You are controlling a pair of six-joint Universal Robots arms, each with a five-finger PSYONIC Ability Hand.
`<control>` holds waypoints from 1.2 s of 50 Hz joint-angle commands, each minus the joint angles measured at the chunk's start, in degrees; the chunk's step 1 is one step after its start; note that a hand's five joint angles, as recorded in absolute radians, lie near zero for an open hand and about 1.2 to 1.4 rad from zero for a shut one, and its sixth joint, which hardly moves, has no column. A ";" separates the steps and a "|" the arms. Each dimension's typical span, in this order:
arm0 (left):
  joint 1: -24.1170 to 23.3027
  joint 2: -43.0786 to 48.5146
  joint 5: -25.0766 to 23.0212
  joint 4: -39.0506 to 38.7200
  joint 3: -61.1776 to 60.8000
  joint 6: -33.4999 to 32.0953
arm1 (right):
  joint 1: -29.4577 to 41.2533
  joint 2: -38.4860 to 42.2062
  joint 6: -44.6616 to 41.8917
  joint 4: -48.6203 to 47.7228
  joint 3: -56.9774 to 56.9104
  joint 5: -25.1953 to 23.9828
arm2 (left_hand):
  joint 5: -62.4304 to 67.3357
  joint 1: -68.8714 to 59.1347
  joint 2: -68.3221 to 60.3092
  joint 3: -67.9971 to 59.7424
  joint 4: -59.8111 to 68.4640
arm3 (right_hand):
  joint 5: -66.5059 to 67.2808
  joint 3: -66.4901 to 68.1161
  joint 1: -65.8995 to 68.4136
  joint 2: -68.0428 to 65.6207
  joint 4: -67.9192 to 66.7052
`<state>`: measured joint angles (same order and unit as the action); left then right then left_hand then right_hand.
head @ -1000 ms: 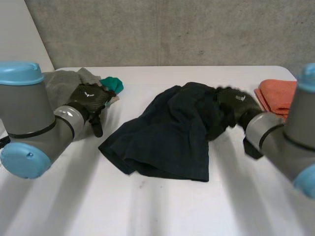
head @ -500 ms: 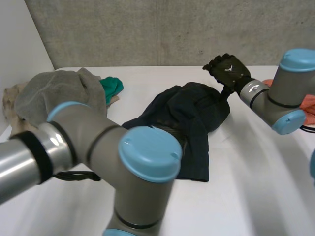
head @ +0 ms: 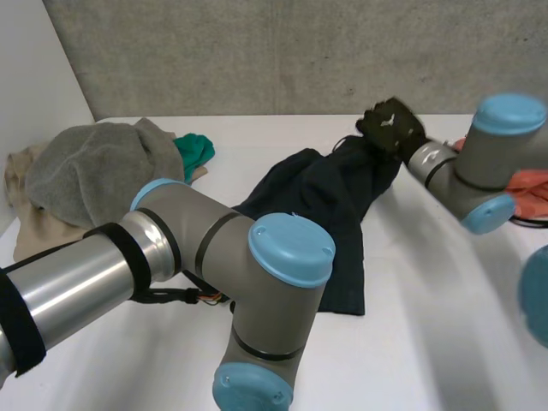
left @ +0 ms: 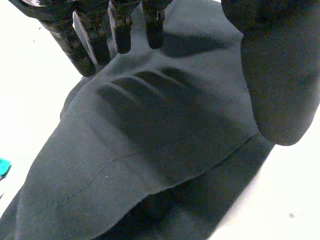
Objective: Fold the laundry.
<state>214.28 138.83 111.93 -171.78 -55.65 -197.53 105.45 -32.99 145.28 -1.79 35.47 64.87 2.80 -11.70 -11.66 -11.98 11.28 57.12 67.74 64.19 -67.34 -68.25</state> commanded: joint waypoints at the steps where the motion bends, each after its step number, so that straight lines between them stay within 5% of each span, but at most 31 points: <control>1: 0.70 0.48 -1.01 -1.37 0.46 -0.31 | 0.11 -18.76 7.64 1.44 13.82 2.89 | -2.80 1.70 1.66 1.98 -1.28 | 12.88 12.26 15.81 -12.66 -11.75; 10: 1.40 -0.31 -1.27 -4.35 -0.33 1.09 | 0.72 -39.93 16.69 6.09 28.85 3.95 | -2.80 1.70 1.66 1.98 -1.28 | 12.88 12.26 15.81 -12.66 -11.75; 16: 1.23 -3.12 -1.45 -5.15 -2.26 5.83 | 1.51 -45.67 18.46 8.65 33.61 5.09 | 0.75 -1.85 -1.89 -1.58 2.27 | 12.88 12.26 15.81 -12.66 -11.75; 20: 1.58 -5.67 -1.88 -5.15 -4.28 11.98 | 2.21 -47.78 19.08 9.70 35.81 5.79 | 19.58 -20.68 -20.71 -20.40 21.09 | 12.88 12.26 15.81 -12.66 -11.75; 25: 2.54 -7.95 -4.43 -5.15 -6.57 19.10 | 3.36 -50.41 19.43 11.28 37.91 5.97 | 67.07 -68.17 -68.21 -67.89 68.59 | 12.88 12.26 15.81 -12.66 -11.75; 36: 13.87 -11.82 -2.59 -9.80 -9.47 12.44 | 3.27 -54.02 21.36 11.29 41.70 5.88 | 67.20 -68.30 -68.34 -68.02 68.72 | 12.88 12.26 15.81 -12.66 -11.75; 41: 21.69 -12.00 -5.83 -14.02 -7.38 5.77 | 3.62 -53.59 22.50 10.58 45.82 5.79 | 67.20 -68.30 -68.34 -68.02 68.72 | 12.88 12.26 15.81 -12.66 -11.75; 50: 25.48 -5.42 -11.03 -11.83 0.63 3.12 | 7.57 -46.12 25.93 6.54 50.66 7.99 | 67.20 -68.30 -68.34 -68.02 68.72 | 12.88 12.26 15.81 -12.66 -11.75; 55: 25.13 -3.39 -9.81 -5.87 2.57 3.38 | 9.60 -40.06 26.81 1.63 50.49 13.07 | 39.88 -40.98 -41.02 -40.71 41.40 | 12.88 12.26 15.81 -12.66 -11.75; 60: 25.13 -7.77 -6.29 -2.69 0.20 4.87 | 9.69 -37.24 27.08 -0.05 47.68 16.69 | 31.74 -32.84 -32.88 -32.56 33.26 | 12.88 12.26 15.81 -12.66 -11.75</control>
<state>239.82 134.82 101.75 -179.06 -53.58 -194.40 114.65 -74.27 171.99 0.91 86.02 76.97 35.95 -44.26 -45.63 -46.11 45.89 57.28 68.10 64.51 -67.34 -68.41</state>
